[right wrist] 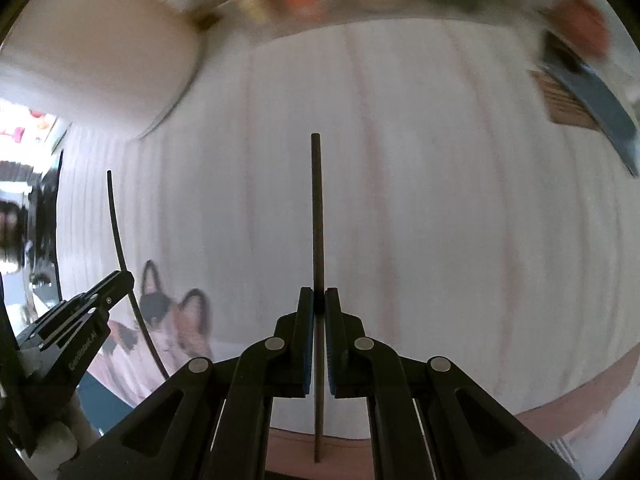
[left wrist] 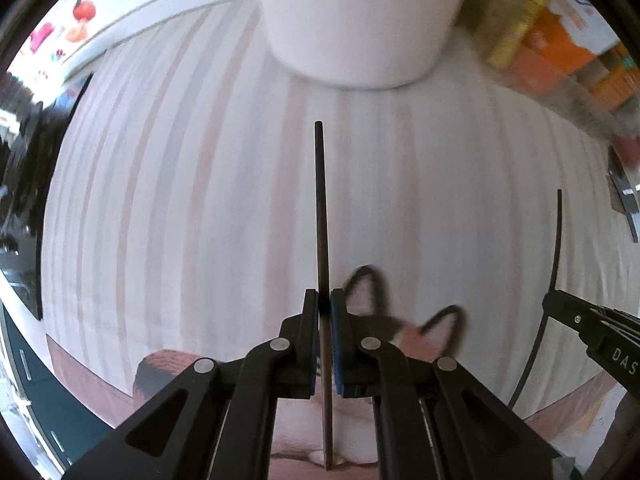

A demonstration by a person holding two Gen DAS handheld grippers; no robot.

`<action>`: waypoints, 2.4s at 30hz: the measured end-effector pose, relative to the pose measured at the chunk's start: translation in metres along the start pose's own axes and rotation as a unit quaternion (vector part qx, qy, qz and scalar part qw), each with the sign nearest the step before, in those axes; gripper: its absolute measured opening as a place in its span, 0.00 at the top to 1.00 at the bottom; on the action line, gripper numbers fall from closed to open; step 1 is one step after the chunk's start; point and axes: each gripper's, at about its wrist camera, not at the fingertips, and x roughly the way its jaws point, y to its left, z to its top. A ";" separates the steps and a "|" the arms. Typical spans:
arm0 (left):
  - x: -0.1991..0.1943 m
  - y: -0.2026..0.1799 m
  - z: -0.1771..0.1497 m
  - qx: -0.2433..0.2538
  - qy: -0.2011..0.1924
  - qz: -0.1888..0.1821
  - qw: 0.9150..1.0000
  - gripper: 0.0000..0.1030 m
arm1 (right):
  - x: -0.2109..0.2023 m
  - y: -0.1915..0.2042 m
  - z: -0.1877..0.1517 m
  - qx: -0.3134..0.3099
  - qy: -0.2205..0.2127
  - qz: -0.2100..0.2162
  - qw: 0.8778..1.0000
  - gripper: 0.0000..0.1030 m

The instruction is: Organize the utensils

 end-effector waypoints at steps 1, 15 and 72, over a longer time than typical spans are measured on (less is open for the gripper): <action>0.006 0.005 -0.001 -0.003 0.004 -0.003 1.000 0.97 | 0.004 0.011 0.001 -0.006 0.004 -0.003 1.000 0.95; 0.030 0.036 -0.002 0.028 0.008 -0.022 0.999 0.96 | 0.027 0.074 0.004 -0.040 0.032 -0.095 0.994 0.90; -0.082 0.006 0.016 0.074 -0.111 -0.013 0.991 0.97 | -0.011 0.122 -0.027 -0.061 -0.079 -0.086 0.991 0.94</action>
